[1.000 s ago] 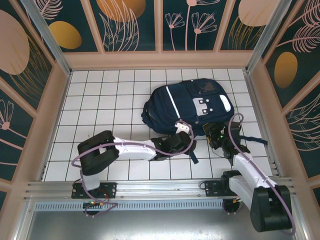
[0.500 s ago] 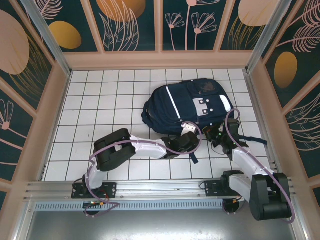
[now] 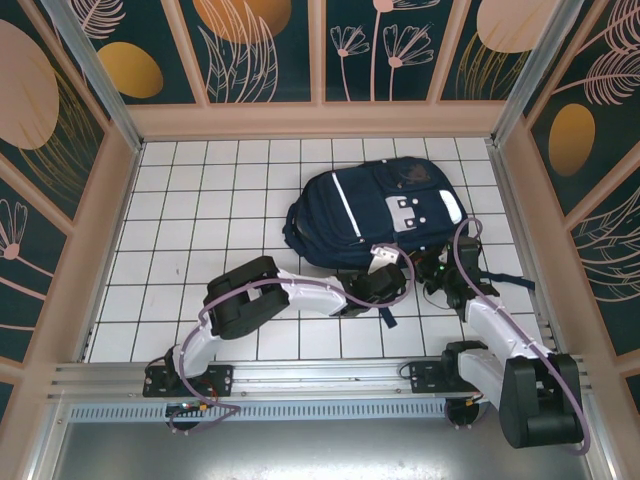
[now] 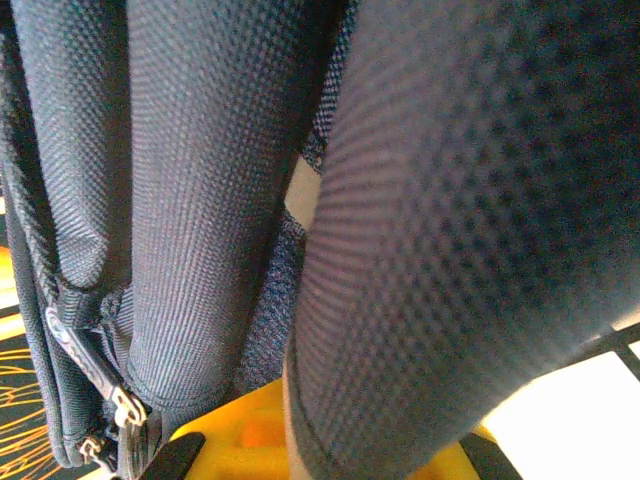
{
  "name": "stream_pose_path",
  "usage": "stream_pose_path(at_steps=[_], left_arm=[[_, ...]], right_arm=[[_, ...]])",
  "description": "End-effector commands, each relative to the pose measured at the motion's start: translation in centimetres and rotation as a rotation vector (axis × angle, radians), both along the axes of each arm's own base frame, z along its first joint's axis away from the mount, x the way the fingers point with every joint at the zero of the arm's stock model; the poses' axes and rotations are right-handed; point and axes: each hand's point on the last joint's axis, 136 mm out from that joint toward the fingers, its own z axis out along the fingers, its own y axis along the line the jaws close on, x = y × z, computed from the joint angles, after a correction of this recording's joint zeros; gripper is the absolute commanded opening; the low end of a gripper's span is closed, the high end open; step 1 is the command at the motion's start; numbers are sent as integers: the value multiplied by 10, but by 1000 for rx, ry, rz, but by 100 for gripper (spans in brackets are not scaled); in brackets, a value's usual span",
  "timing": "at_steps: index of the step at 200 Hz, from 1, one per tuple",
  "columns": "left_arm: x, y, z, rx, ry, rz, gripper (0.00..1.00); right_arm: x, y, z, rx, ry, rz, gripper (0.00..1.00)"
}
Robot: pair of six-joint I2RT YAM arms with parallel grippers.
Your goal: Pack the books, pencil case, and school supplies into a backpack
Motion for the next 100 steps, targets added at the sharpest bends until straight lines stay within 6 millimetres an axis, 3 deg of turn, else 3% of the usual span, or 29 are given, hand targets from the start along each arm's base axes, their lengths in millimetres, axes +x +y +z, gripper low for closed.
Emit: stream_pose_path(at_steps=[1,53,100], left_arm=[[11,8,13,11,-40,43,0],[2,47,33,2,-30,100,0],[-5,110,34,43,1,186,0]], right_arm=[[6,5,21,18,-43,27,0],[13,-9,18,-32,-40,-1,0],[15,-23,15,-56,-35,-27,0]])
